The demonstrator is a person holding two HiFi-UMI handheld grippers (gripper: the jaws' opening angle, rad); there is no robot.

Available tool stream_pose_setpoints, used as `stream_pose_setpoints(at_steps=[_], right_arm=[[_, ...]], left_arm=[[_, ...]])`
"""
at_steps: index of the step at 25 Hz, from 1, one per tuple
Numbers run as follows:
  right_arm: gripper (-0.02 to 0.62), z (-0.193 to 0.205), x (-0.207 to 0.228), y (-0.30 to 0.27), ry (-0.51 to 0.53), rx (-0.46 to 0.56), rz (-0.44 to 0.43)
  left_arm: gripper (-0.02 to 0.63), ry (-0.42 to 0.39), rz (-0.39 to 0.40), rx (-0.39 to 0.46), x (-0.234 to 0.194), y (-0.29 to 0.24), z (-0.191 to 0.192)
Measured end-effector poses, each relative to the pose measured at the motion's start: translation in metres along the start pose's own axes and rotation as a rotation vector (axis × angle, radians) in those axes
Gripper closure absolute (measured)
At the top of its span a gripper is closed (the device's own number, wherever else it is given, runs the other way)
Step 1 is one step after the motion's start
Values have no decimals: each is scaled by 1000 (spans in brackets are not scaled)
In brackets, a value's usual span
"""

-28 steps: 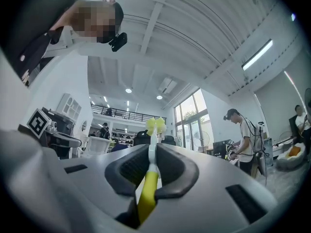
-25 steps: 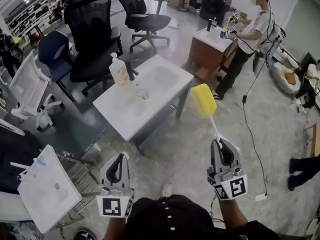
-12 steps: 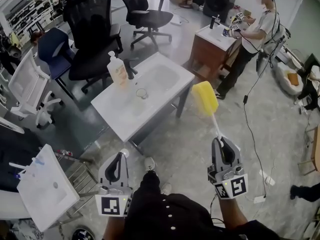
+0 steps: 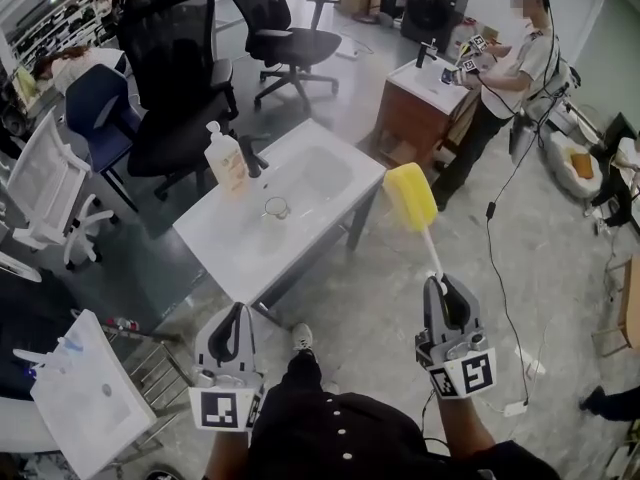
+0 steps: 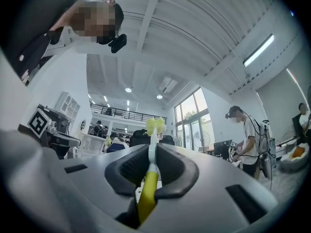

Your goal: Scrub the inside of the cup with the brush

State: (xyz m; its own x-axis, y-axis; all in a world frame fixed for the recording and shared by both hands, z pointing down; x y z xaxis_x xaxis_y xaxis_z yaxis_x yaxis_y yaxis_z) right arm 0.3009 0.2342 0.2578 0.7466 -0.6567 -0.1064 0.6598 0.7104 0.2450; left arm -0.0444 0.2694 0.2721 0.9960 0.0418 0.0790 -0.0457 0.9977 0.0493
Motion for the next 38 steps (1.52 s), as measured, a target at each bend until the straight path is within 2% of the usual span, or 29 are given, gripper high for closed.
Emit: stream_pose_setpoints(at_steps=[7, 23, 30, 38], right_arm=[[545, 12, 32, -47, 9, -11, 11], [545, 34, 95, -171, 41, -10, 61], [545, 48, 103, -203, 50, -15, 74], [545, 62, 112, -226, 34, -28, 60]], left_arm=[[578, 27, 3, -3, -13, -63, 4], [580, 24, 62, 23, -58, -220, 5], [578, 24, 85, 25, -74, -256, 14], [578, 30, 68, -9, -84, -270, 28]])
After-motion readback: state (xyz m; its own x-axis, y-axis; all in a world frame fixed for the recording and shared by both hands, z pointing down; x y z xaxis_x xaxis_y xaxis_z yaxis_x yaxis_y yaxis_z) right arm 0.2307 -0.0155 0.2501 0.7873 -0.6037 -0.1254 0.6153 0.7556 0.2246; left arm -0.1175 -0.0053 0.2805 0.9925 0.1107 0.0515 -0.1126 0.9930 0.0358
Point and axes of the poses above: the fingertips, and each gripper's own axes: y backward along the fingers, x to its right, z out of its underside, the point moved 7 cm from there along y, backward along the fingers, and after that the axes turned 15 degrees about -z, right-handed, at the moved point
